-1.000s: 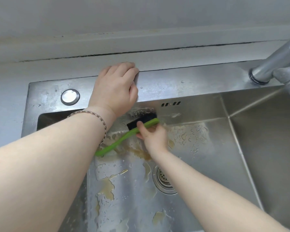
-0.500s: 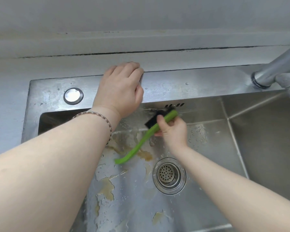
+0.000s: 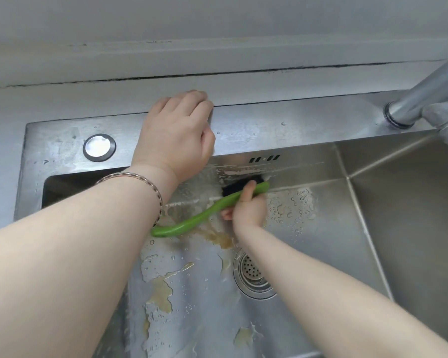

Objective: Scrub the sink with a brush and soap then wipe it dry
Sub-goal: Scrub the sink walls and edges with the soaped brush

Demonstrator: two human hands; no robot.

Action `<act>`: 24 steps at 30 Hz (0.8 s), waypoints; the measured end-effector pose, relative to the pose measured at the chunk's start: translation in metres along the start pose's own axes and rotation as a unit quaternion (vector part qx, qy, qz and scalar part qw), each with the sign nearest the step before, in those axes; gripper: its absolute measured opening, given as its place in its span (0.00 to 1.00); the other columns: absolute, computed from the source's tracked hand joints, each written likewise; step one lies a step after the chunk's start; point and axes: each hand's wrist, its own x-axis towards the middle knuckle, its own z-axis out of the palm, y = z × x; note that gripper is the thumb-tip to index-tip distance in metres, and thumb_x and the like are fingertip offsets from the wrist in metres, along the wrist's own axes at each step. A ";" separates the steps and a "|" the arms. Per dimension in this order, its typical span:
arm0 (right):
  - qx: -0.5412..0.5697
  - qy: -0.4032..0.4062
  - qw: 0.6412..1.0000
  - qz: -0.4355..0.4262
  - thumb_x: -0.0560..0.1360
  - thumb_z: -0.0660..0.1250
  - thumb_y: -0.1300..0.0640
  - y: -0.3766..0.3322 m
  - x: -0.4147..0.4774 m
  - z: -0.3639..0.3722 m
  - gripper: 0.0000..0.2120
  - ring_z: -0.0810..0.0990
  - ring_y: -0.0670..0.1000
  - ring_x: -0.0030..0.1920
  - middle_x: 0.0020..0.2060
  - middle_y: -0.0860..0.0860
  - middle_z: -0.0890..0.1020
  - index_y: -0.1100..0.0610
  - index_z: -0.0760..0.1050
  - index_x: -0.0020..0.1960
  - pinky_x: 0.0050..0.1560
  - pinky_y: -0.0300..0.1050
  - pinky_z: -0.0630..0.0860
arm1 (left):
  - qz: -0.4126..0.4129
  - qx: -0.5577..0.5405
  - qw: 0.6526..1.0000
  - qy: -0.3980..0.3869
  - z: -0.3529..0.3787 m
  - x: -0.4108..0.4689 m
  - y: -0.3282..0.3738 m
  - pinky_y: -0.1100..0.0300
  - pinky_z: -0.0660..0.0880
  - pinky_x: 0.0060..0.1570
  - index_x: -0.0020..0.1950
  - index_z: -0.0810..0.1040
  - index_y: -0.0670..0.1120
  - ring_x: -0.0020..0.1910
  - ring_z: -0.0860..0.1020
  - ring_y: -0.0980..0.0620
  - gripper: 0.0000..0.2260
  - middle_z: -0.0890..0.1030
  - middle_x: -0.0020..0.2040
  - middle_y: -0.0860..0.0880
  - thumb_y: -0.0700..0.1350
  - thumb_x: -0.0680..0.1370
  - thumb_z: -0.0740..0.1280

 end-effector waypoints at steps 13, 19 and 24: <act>-0.096 -0.113 0.989 0.001 0.79 0.49 0.40 0.035 -0.017 0.045 0.21 0.77 0.51 0.24 0.34 0.57 0.78 0.56 0.67 0.40 0.20 0.36 0.72 | 0.009 0.005 1.000 0.015 0.002 -0.001 -0.001 0.55 0.63 0.47 0.47 0.79 0.37 0.45 0.80 0.41 0.14 0.81 0.50 0.40 0.41 0.71 0.57; -0.023 0.096 0.990 0.098 0.79 0.44 0.38 0.018 0.054 -0.003 0.32 0.74 0.48 0.16 0.32 0.59 0.79 0.65 0.72 0.52 0.16 0.32 0.68 | 0.010 0.014 1.000 0.015 0.005 -0.001 -0.002 0.55 0.62 0.46 0.46 0.79 0.37 0.44 0.80 0.42 0.15 0.82 0.49 0.40 0.42 0.71 0.56; -0.121 -0.062 0.990 0.027 0.79 0.48 0.40 0.047 -0.004 0.047 0.24 0.79 0.56 0.27 0.35 0.60 0.79 0.58 0.67 0.37 0.24 0.42 0.78 | 0.015 0.014 1.000 0.018 0.006 -0.002 -0.002 0.56 0.63 0.46 0.46 0.79 0.38 0.44 0.80 0.42 0.15 0.81 0.49 0.41 0.42 0.71 0.56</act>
